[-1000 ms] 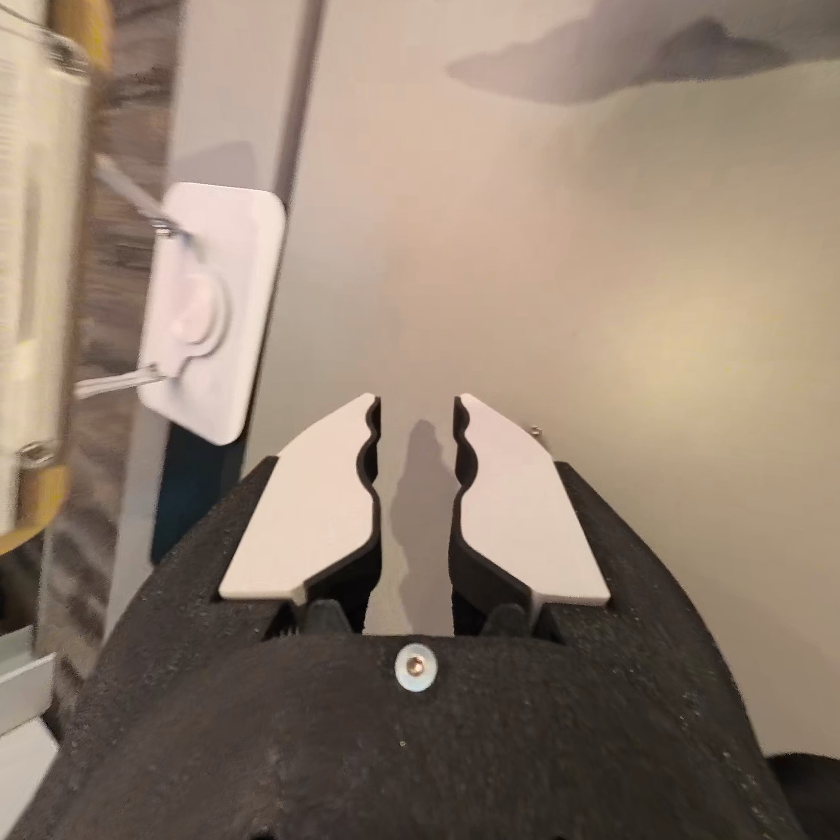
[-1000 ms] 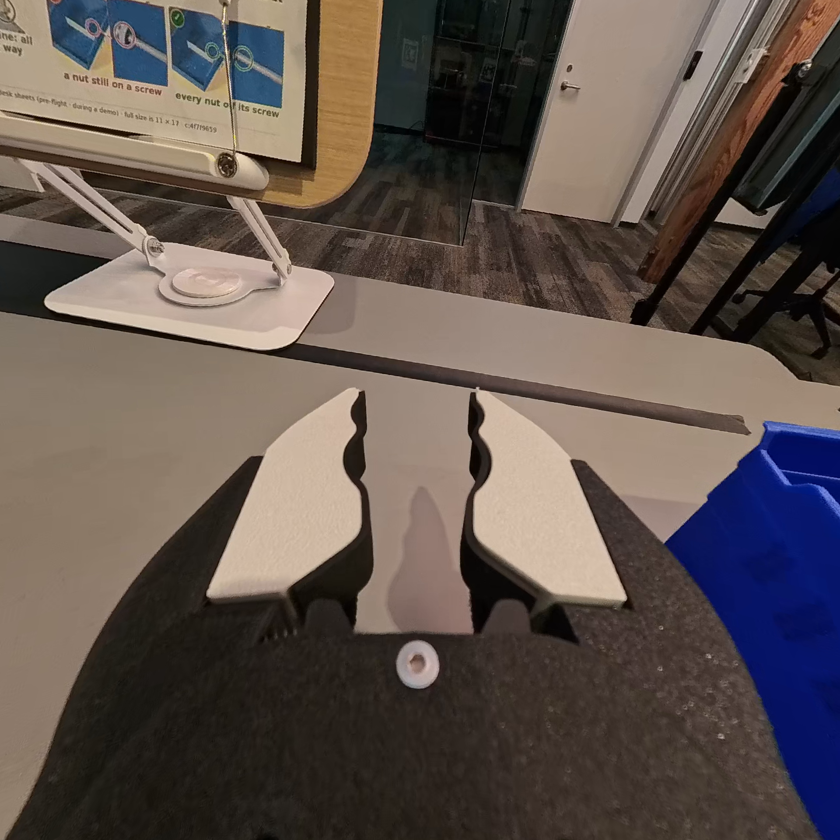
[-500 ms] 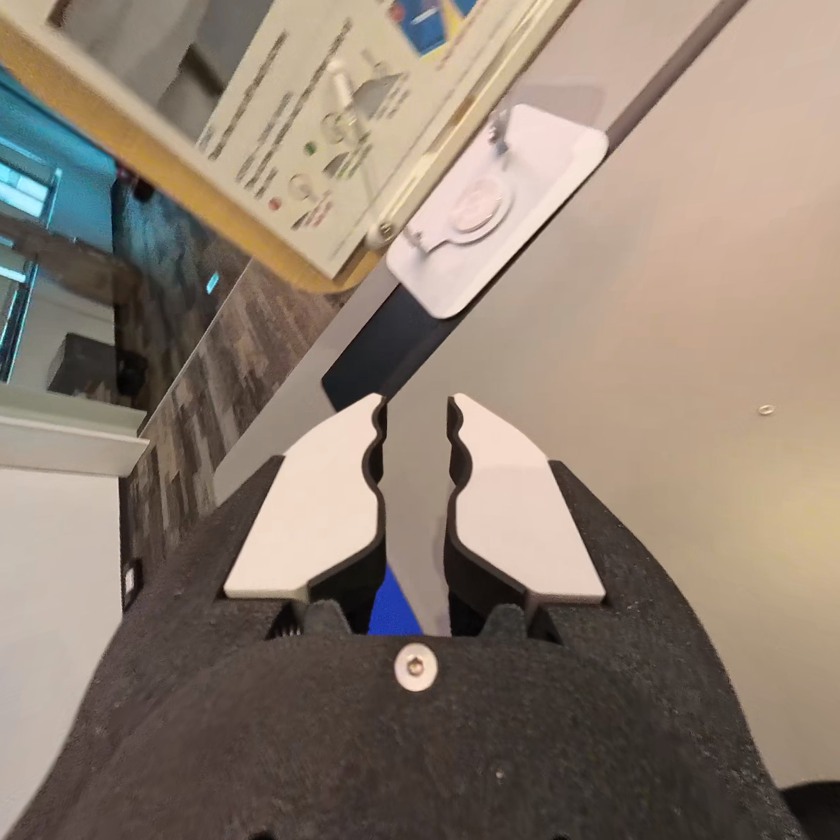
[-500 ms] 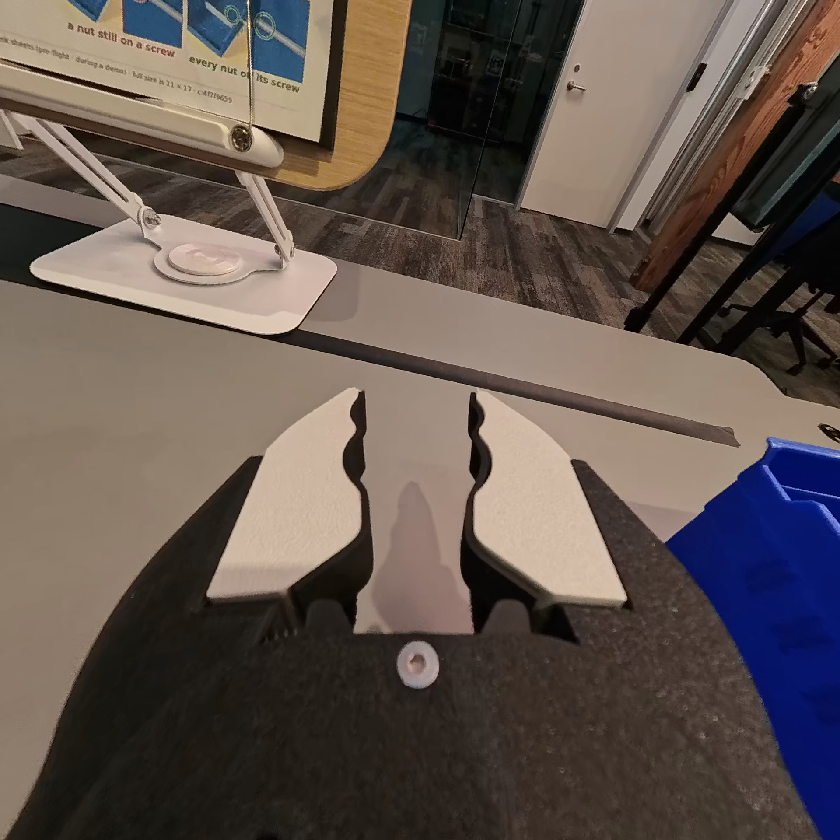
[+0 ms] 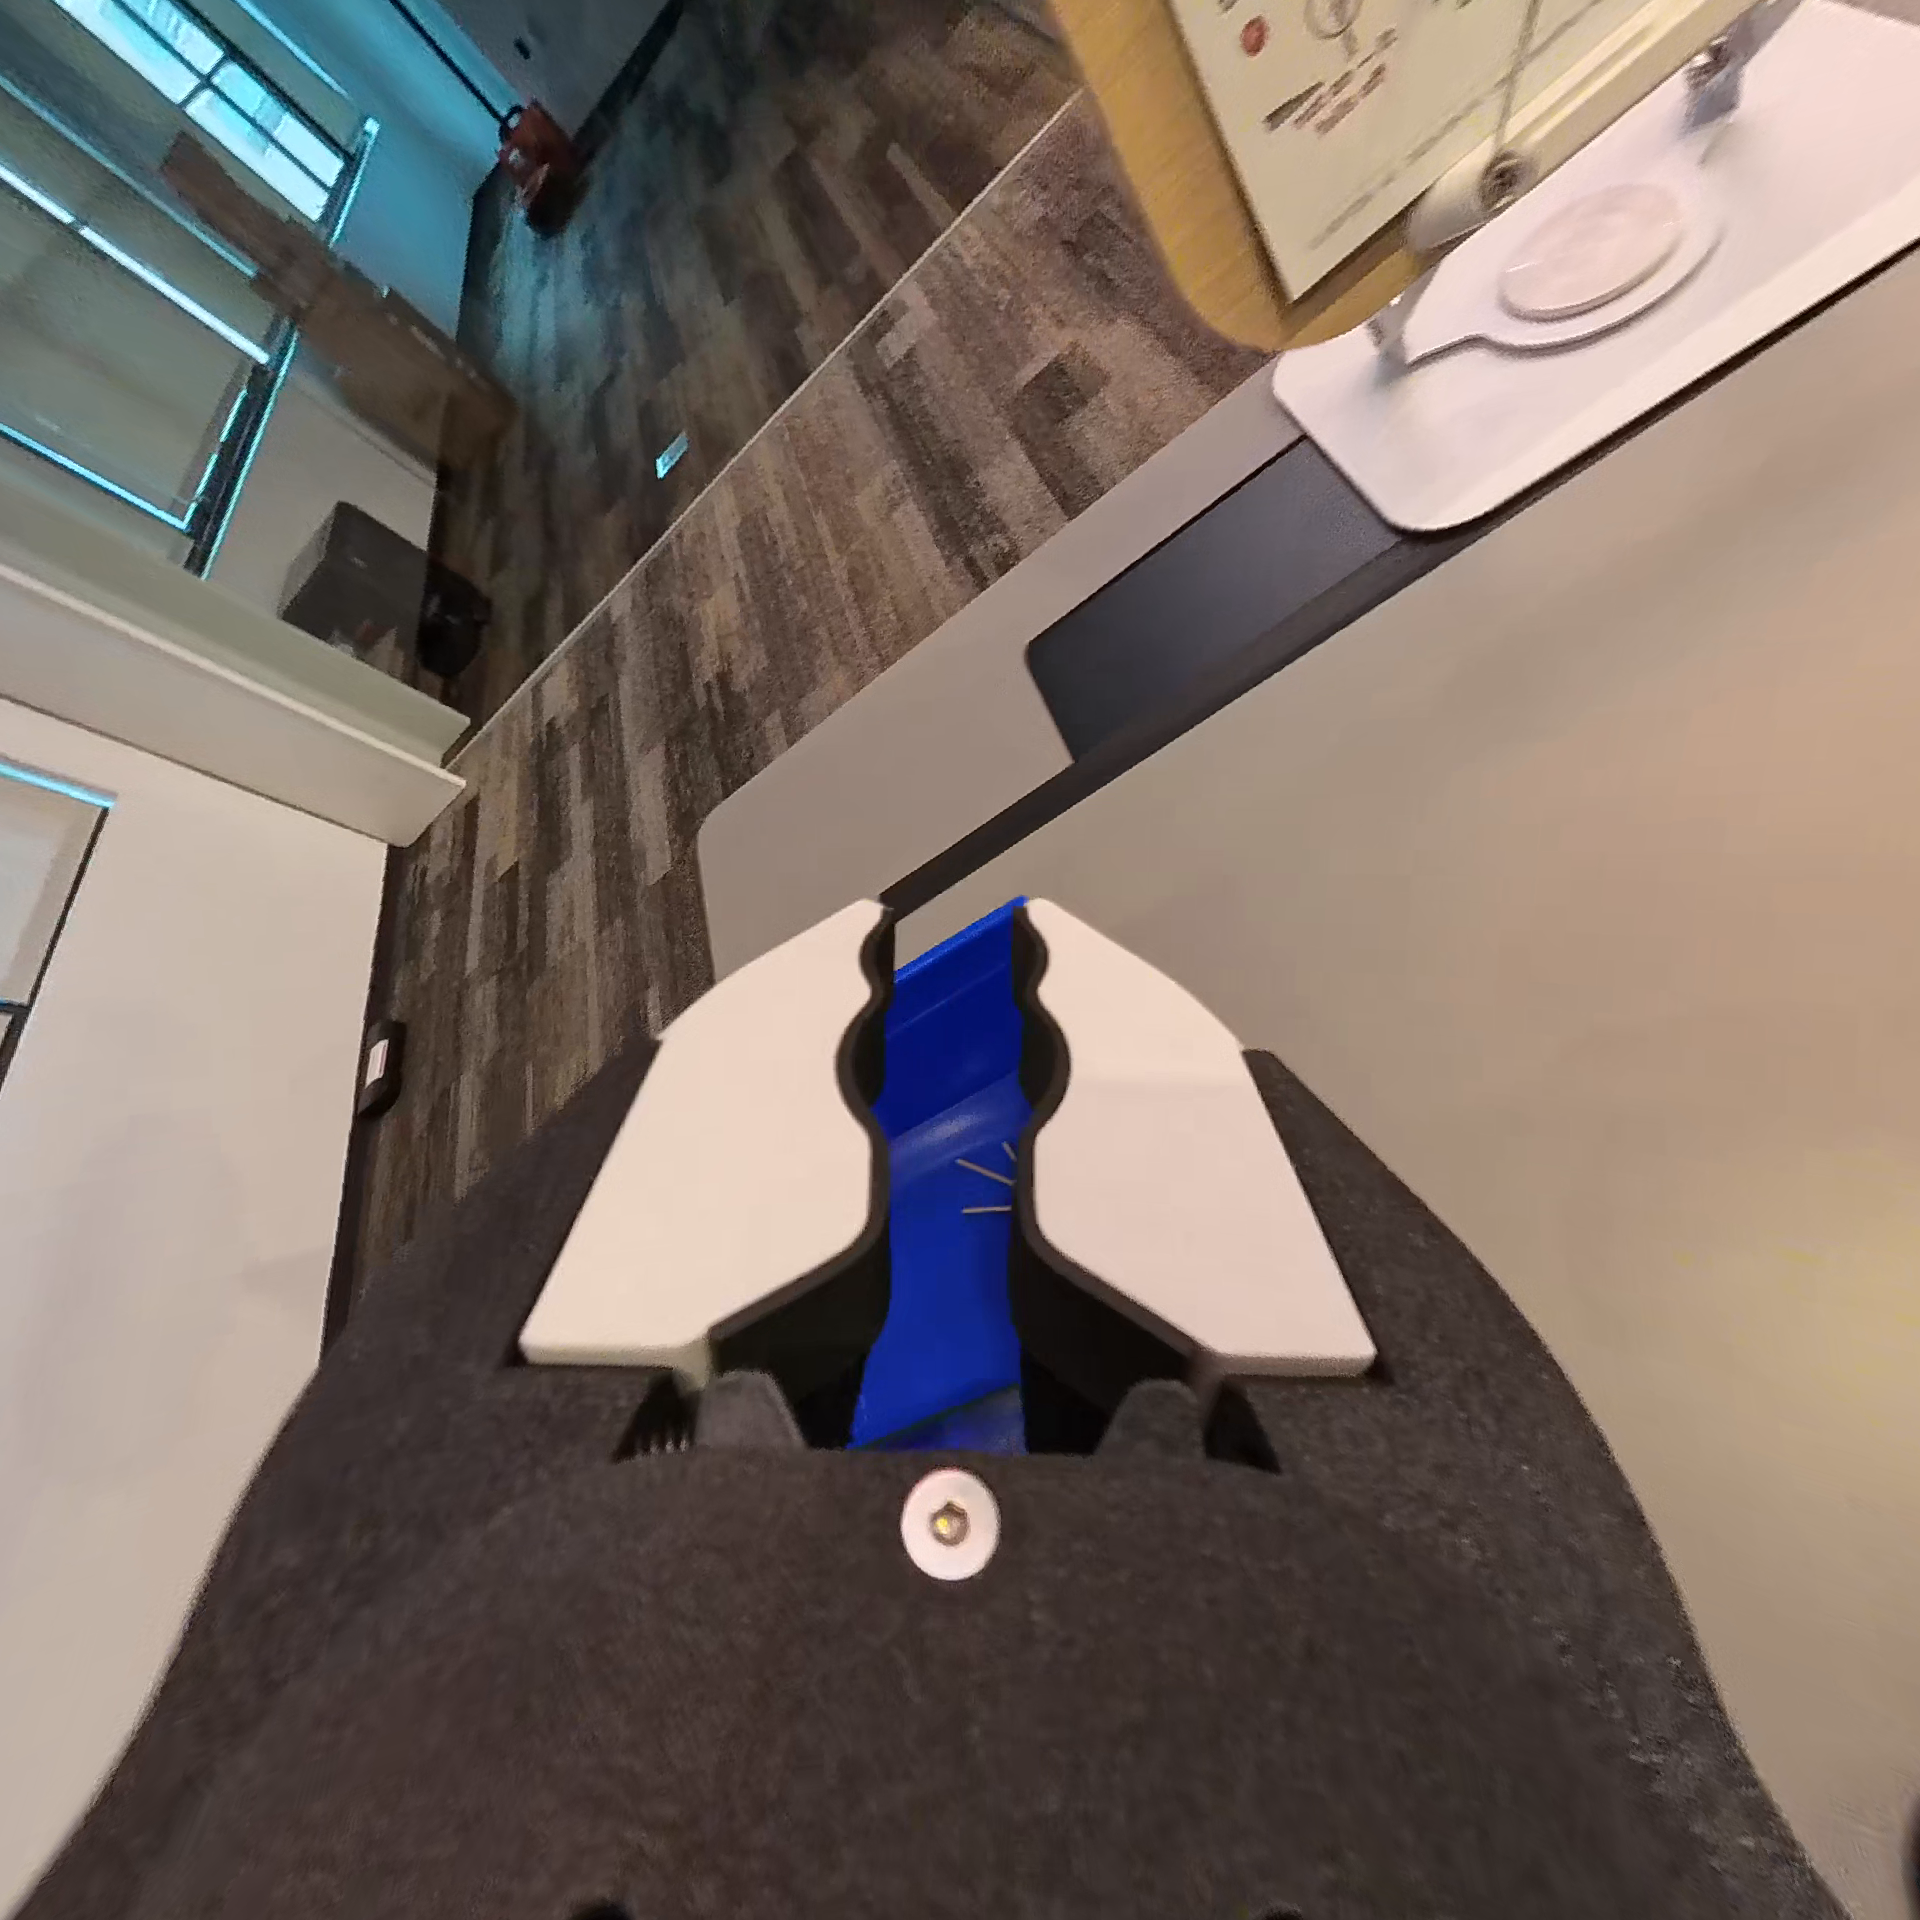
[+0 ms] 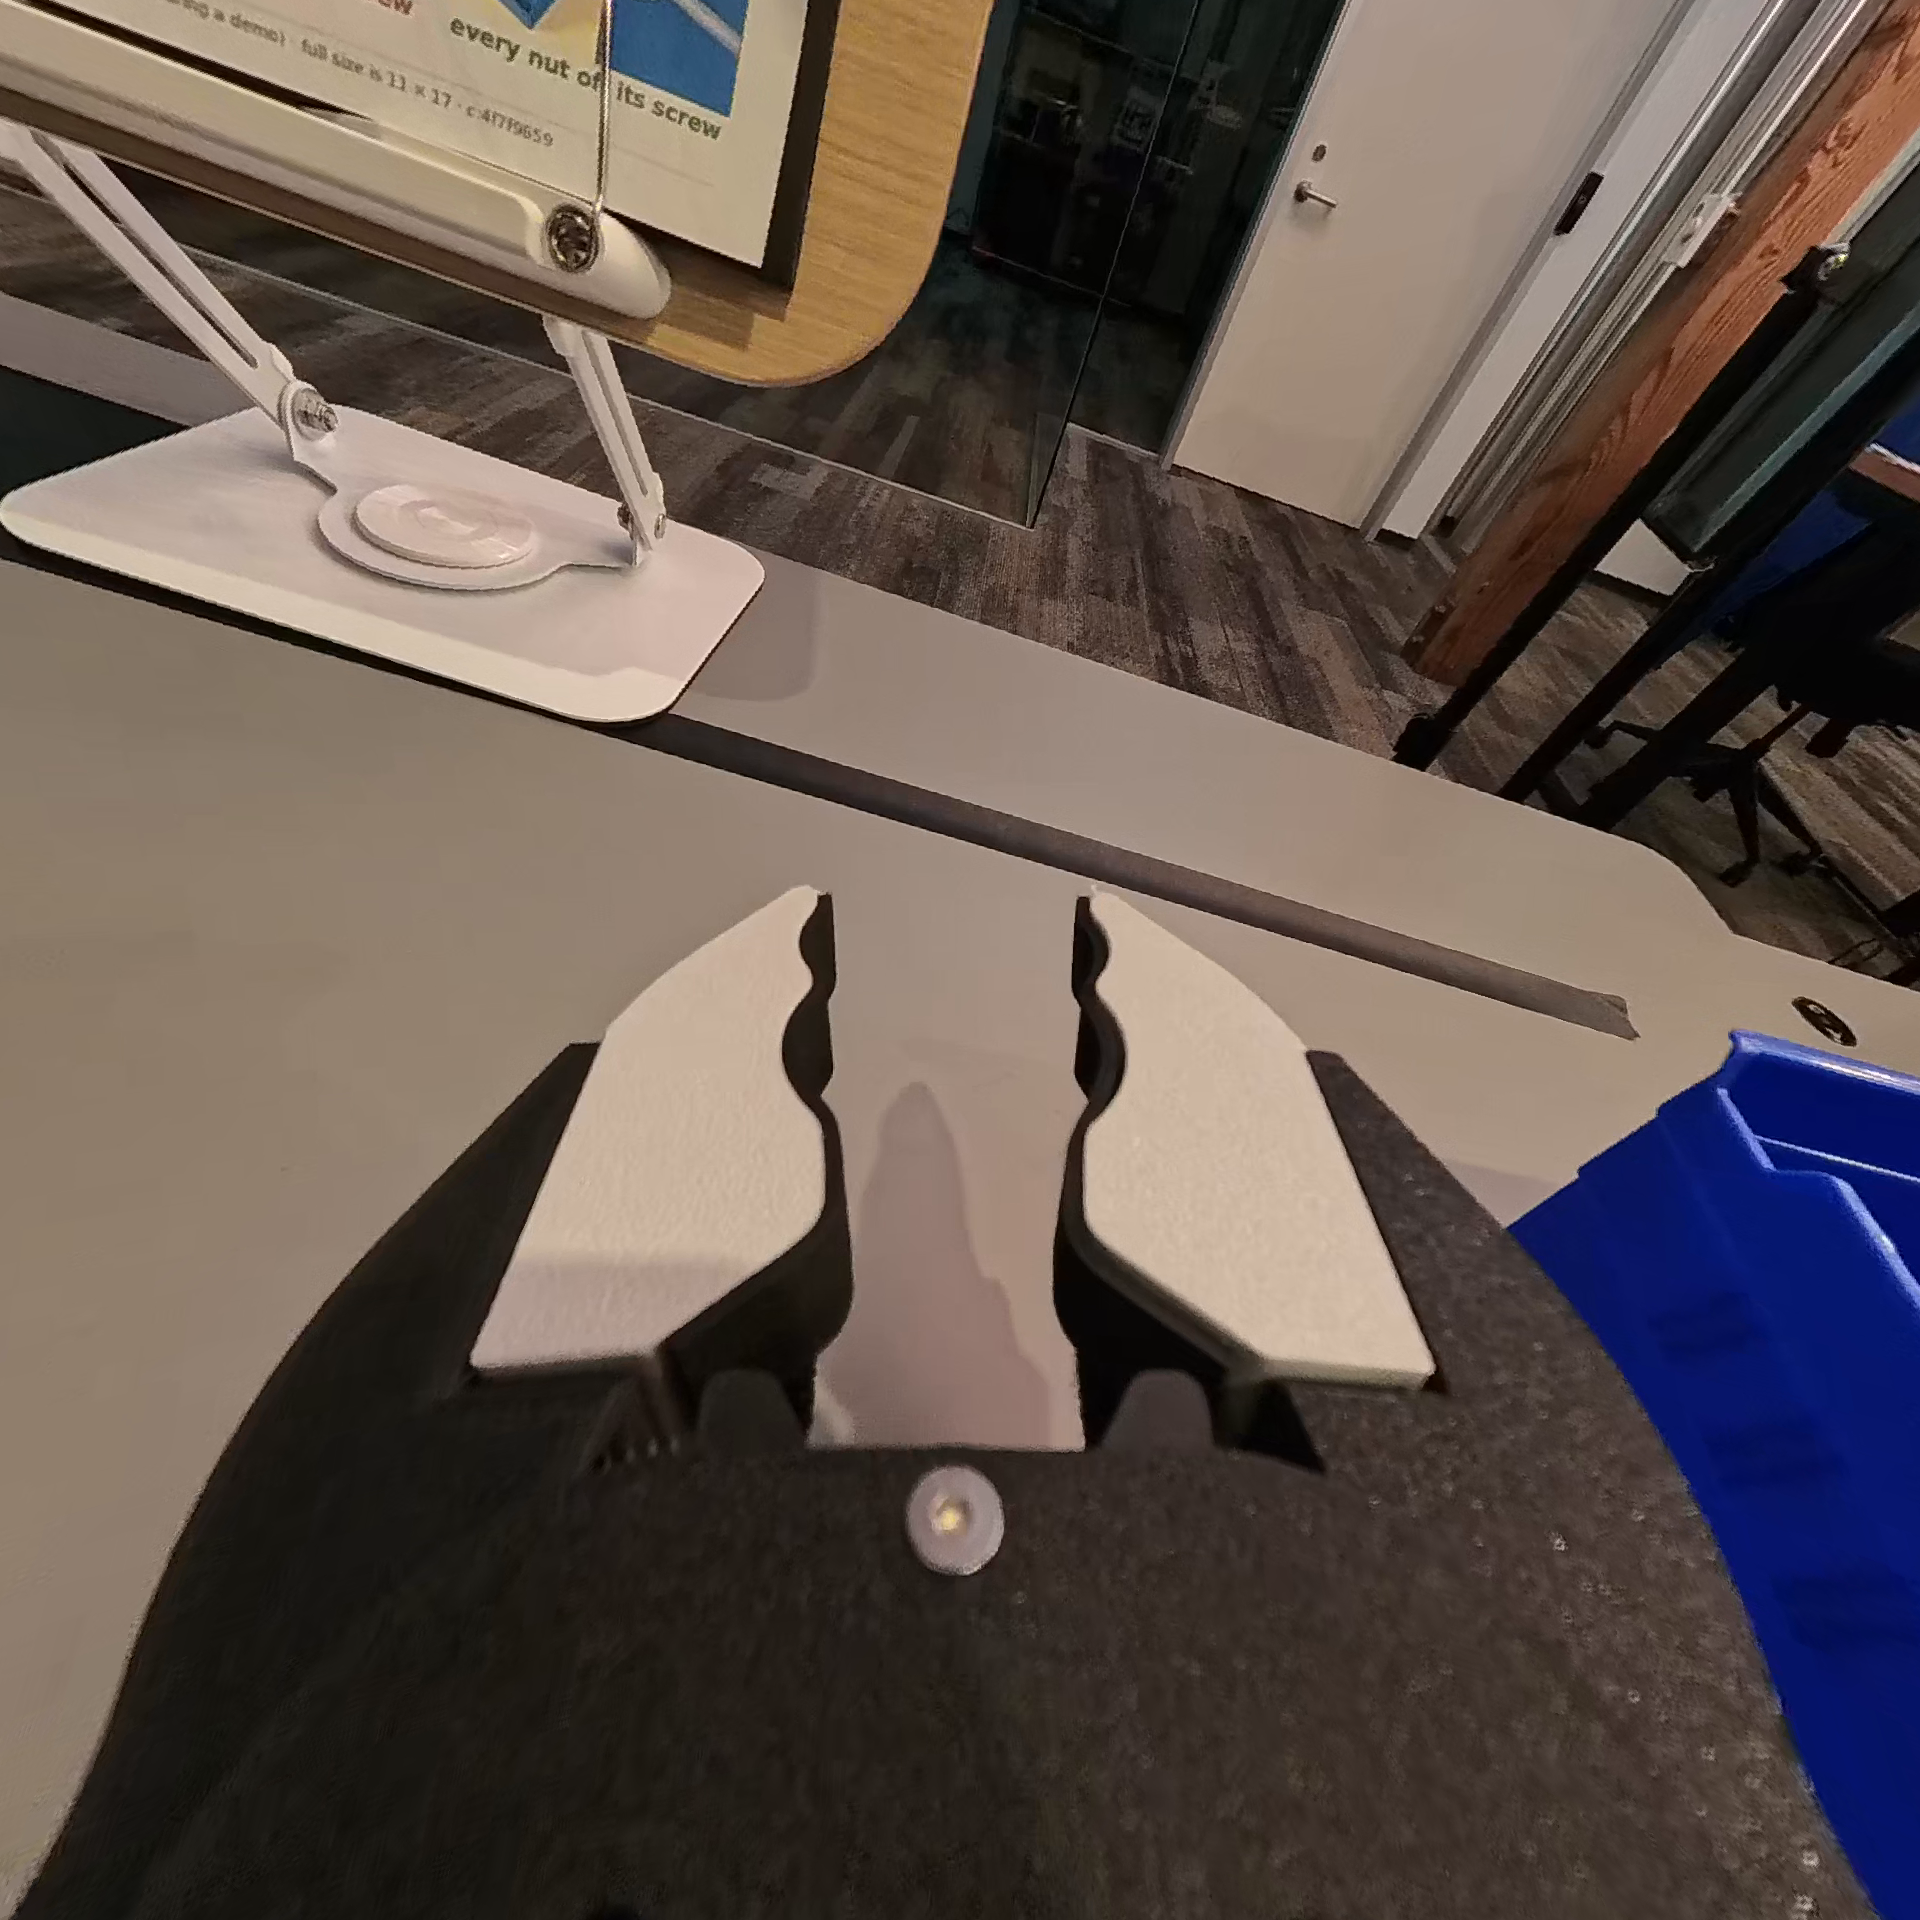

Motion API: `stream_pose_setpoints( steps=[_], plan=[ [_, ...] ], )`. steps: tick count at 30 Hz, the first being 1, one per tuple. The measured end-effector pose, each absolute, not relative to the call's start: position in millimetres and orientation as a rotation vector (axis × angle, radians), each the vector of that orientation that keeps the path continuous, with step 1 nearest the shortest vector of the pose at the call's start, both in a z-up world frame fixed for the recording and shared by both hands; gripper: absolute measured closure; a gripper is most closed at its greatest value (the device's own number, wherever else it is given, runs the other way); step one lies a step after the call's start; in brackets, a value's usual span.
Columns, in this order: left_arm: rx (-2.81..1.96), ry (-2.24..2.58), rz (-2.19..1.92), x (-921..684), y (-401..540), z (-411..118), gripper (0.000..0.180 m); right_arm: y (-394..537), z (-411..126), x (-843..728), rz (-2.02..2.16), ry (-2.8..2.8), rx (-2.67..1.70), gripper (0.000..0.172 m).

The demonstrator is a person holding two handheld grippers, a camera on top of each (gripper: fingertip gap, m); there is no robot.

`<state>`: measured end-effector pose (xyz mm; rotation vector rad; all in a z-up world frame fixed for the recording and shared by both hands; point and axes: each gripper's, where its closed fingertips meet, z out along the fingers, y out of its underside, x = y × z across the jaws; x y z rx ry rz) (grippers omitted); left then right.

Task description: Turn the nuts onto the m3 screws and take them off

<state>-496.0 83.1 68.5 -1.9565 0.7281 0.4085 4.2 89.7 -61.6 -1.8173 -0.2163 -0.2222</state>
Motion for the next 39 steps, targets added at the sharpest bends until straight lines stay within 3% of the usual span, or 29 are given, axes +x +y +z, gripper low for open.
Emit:
stream_pose_setpoints(
  steps=[39],
  plan=[
    [-2.265, 0.627, 0.469, -640.9, 92.0, 29.7, 0.158, 89.7, -66.3, 6.1, -0.352, -0.247, -1.855, 0.127]
  ],
)
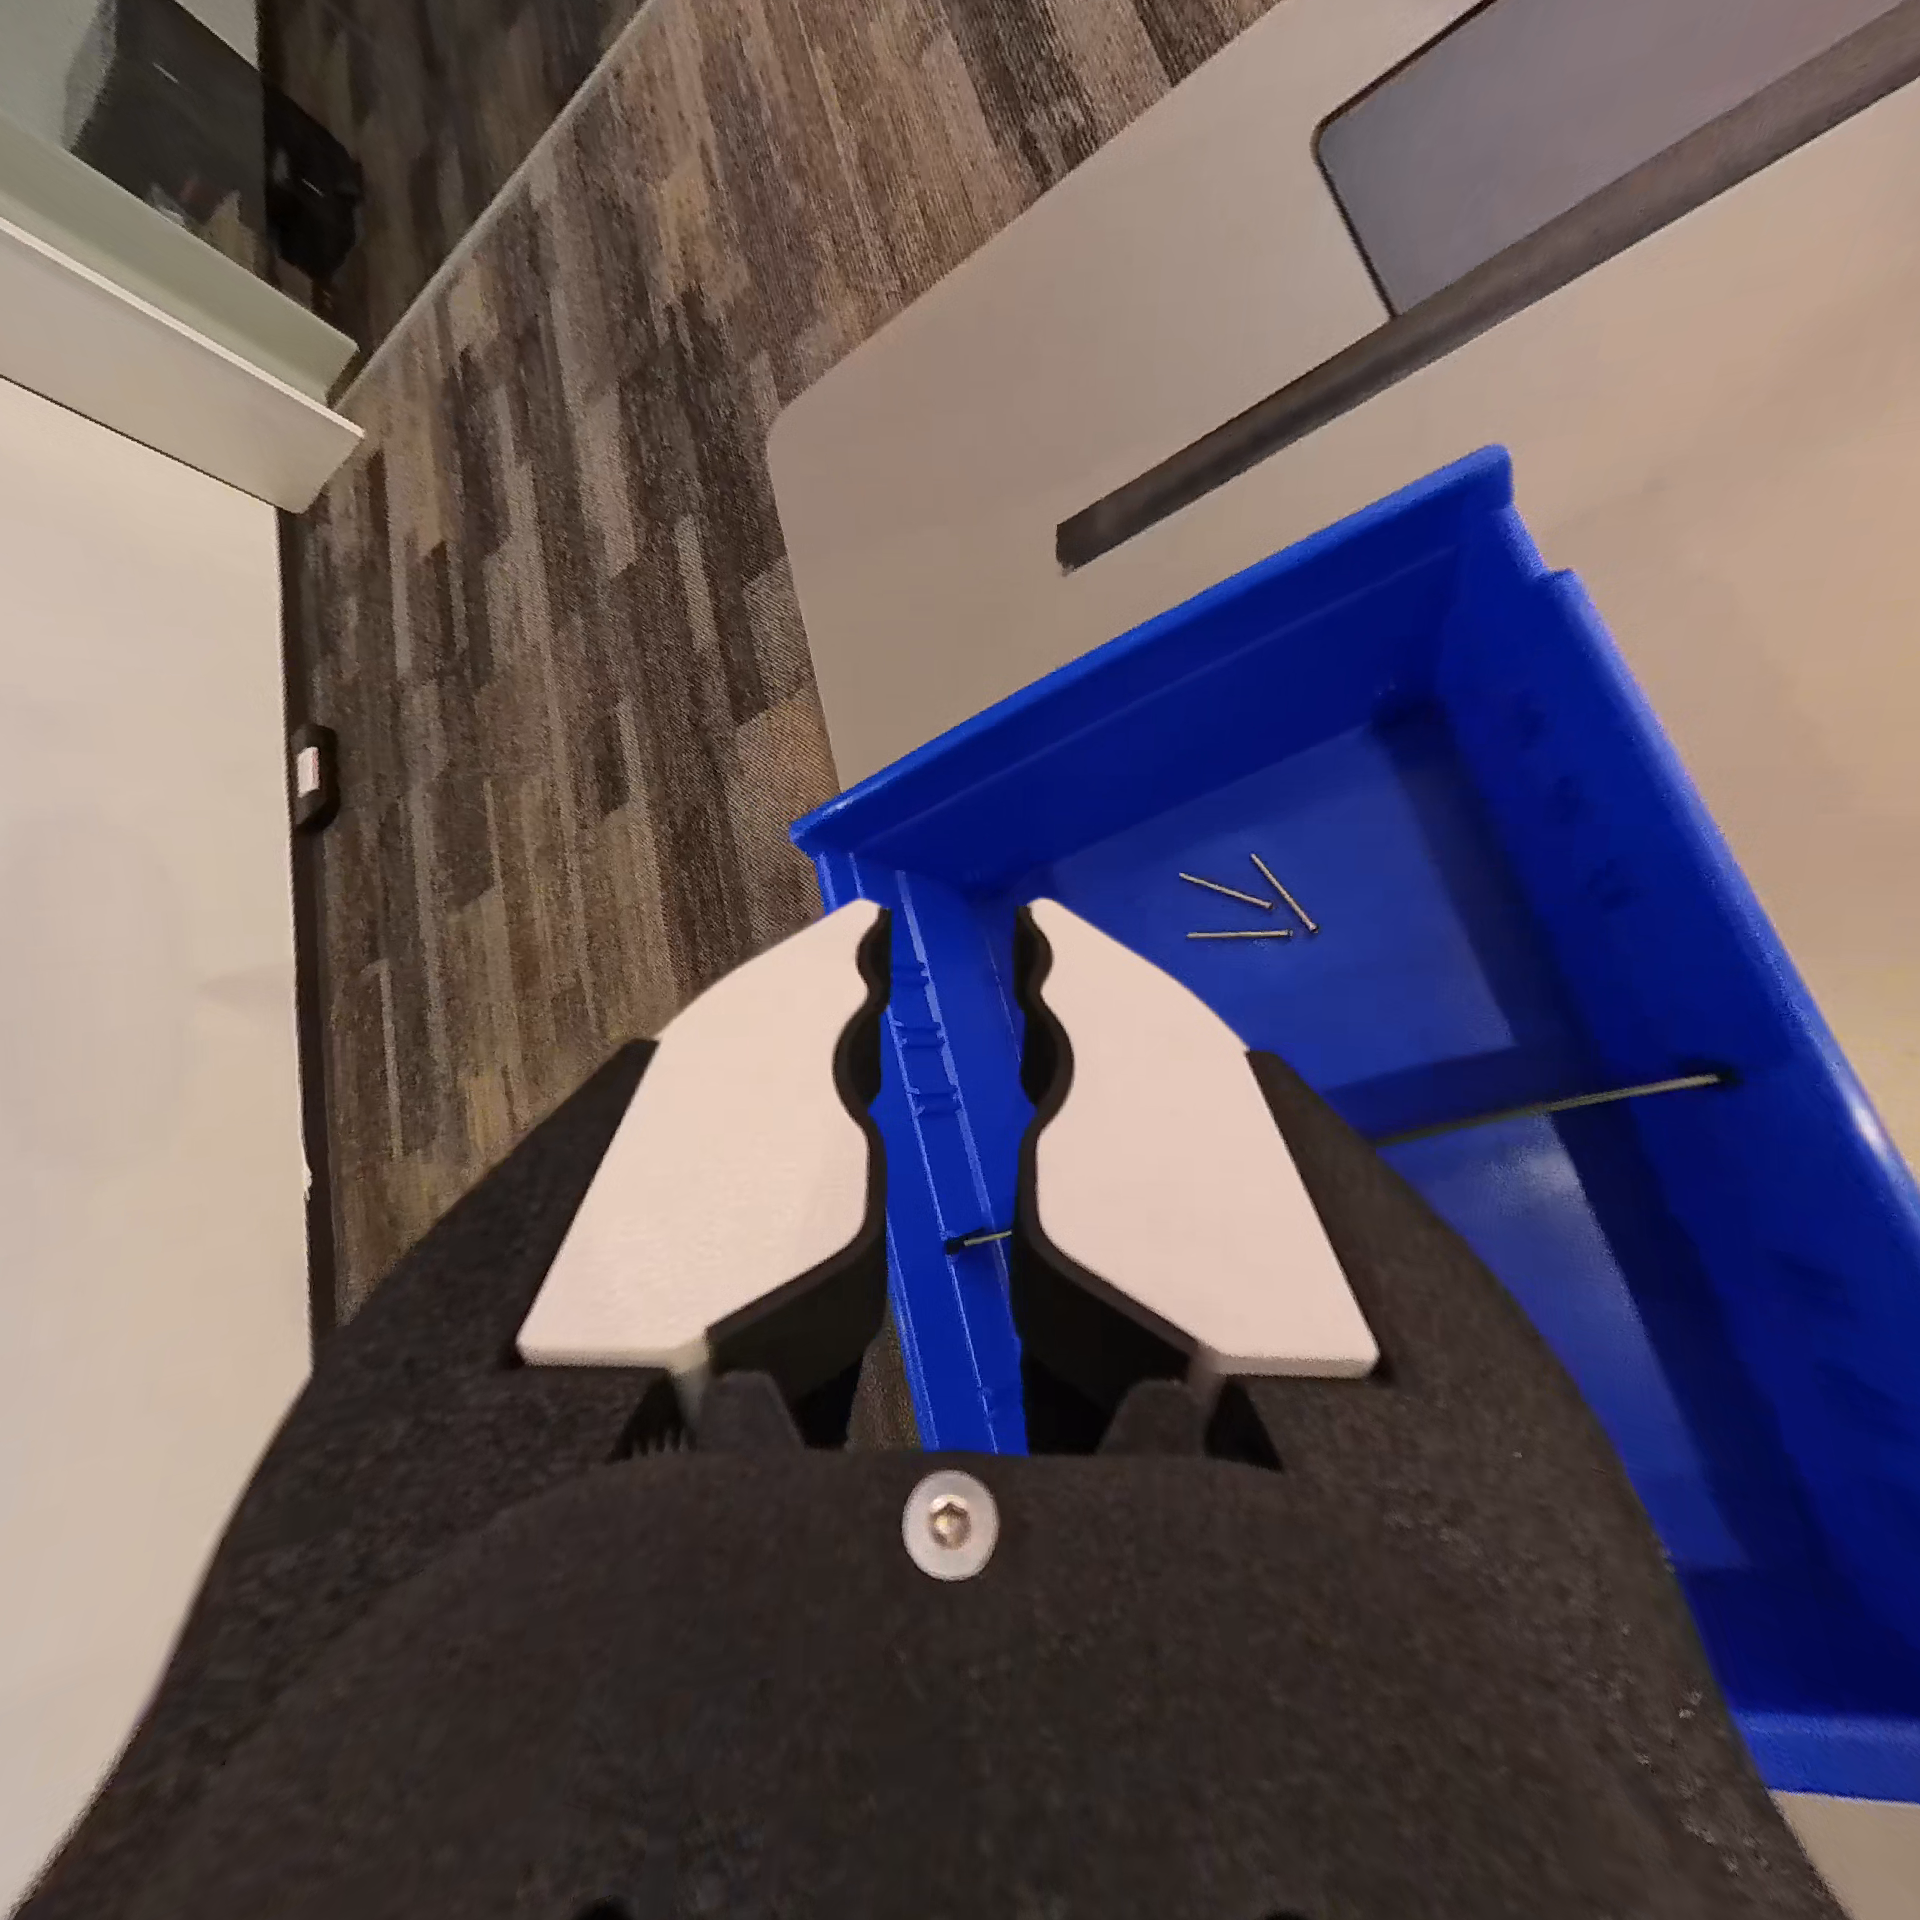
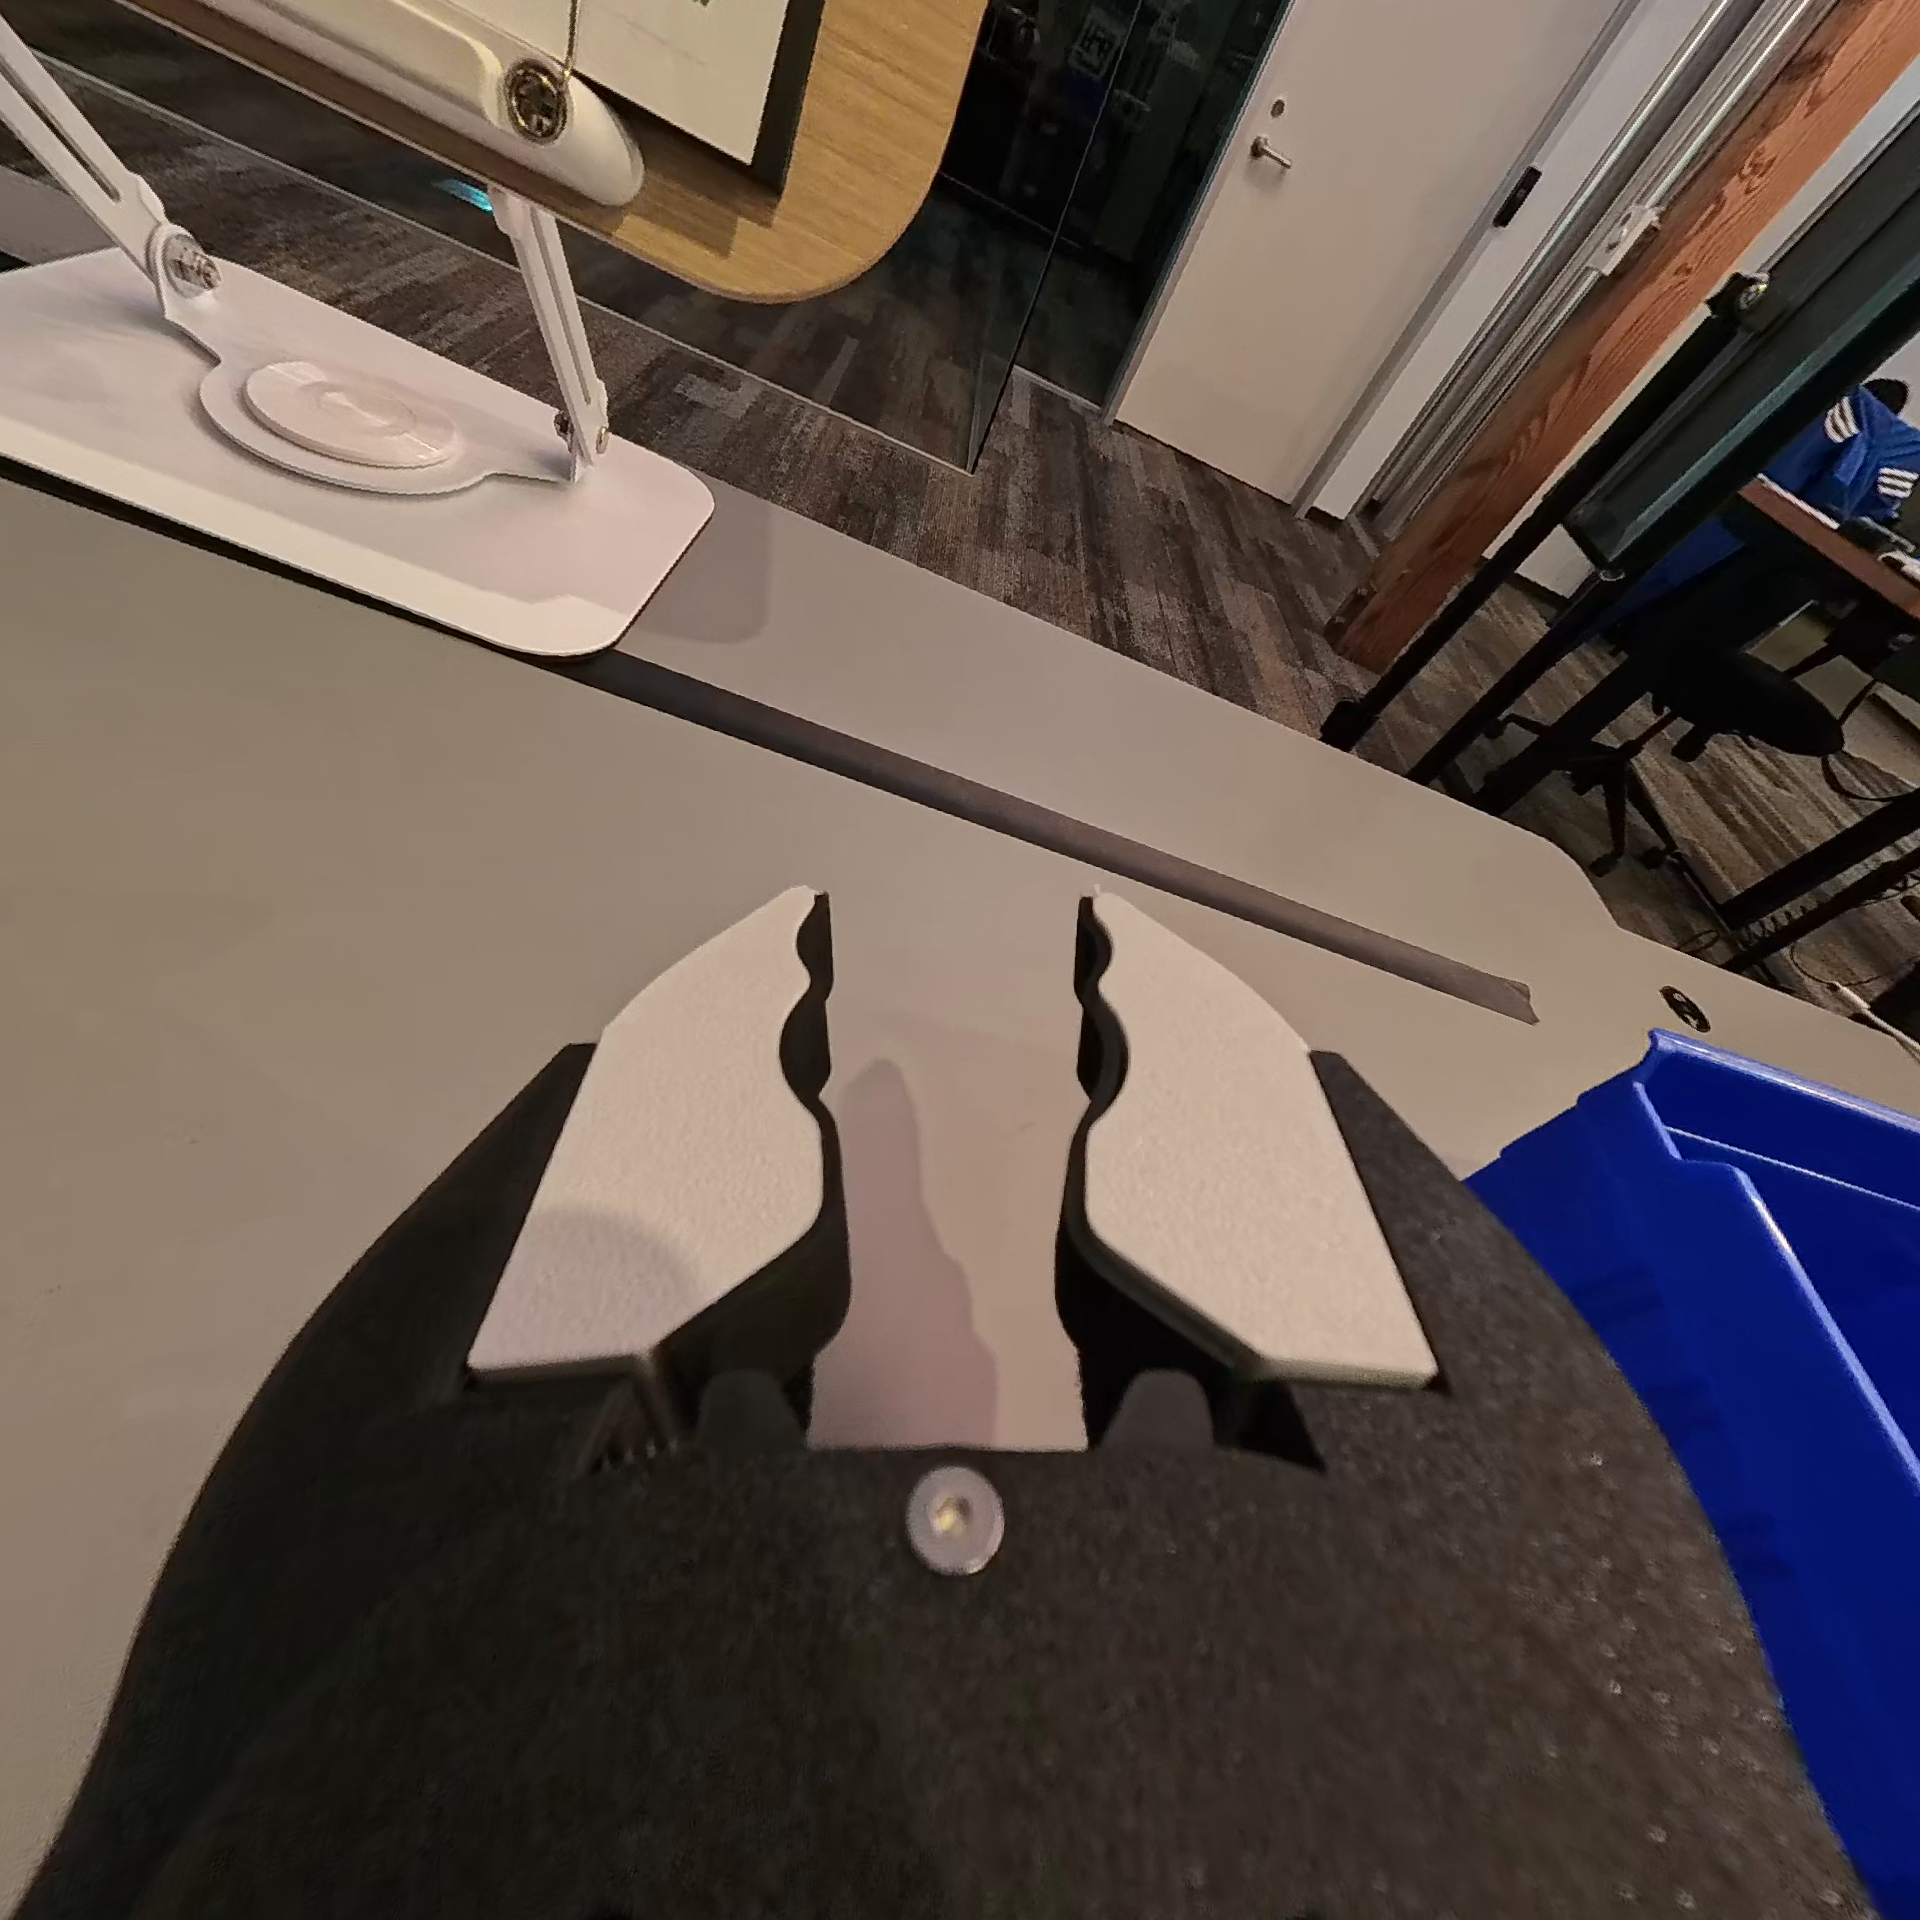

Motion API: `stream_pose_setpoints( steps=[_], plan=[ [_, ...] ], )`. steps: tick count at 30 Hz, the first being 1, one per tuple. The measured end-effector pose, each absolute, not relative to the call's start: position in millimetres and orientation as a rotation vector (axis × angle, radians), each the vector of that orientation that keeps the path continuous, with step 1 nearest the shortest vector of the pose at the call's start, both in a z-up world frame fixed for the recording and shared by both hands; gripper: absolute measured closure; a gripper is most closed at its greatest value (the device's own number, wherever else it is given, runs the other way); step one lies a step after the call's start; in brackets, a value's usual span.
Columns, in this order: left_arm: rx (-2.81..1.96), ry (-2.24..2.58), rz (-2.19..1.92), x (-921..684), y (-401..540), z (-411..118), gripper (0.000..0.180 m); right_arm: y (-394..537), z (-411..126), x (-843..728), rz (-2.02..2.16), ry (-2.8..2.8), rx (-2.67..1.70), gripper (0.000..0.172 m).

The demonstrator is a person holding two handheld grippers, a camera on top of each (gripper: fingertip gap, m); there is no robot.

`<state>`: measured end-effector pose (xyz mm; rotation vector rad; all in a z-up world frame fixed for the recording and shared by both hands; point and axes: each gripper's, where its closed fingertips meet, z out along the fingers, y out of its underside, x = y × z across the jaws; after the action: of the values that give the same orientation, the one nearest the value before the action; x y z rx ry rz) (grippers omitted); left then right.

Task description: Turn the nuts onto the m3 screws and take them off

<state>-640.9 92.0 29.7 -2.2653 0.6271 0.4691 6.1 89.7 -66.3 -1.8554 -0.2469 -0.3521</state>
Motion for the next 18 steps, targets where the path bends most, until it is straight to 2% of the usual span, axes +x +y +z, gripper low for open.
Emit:
stream_pose_setpoints(
  steps=[13, 18],
  plan=[
    [-2.561, 0.737, 0.144, -638.0, 100.9, -17.1, 0.161, 90.2, -65.1, 0.4, -0.389, -0.283, -1.847, 0.127],
    [-2.66, 0.71, 0.087, -629.9, 106.7, -55.2, 0.163, 89.8, -65.7, 0.8, -0.408, -0.293, -1.848, 0.127]
  ],
)
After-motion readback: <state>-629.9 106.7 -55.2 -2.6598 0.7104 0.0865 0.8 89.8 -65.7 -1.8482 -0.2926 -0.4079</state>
